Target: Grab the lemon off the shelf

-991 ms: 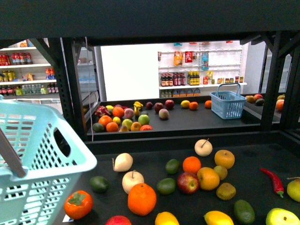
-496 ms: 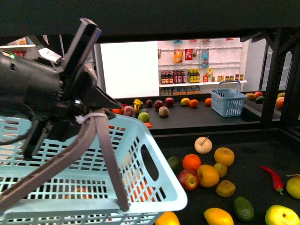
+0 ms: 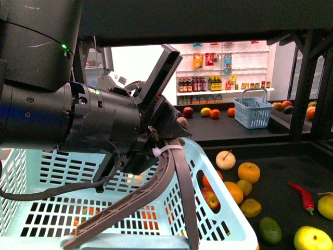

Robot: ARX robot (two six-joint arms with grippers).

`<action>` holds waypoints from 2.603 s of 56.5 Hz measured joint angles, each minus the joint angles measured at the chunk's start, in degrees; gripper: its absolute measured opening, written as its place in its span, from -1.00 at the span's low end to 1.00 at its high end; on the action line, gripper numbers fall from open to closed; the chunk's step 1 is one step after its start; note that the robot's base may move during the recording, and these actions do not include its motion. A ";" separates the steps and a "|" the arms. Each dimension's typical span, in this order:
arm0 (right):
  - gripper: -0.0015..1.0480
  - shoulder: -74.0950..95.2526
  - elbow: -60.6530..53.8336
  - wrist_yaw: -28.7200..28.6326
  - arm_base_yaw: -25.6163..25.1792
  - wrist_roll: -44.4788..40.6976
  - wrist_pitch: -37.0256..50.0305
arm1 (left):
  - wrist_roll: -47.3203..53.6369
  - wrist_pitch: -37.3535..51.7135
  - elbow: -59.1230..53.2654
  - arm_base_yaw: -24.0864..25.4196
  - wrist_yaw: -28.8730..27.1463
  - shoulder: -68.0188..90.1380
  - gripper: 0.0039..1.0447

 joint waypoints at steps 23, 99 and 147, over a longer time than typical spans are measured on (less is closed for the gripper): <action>0.86 26.45 9.29 11.56 -5.40 9.09 0.63 | 1.11 -0.13 0.00 -0.20 -0.79 0.02 -0.77; 0.86 149.39 98.82 -24.46 -4.74 -30.03 -2.32 | 1.16 -0.13 0.00 -0.26 -0.59 0.07 -0.81; 0.86 167.47 117.90 -25.68 -2.60 -31.82 -4.81 | 1.14 -0.13 0.00 -0.26 -0.61 0.07 -0.82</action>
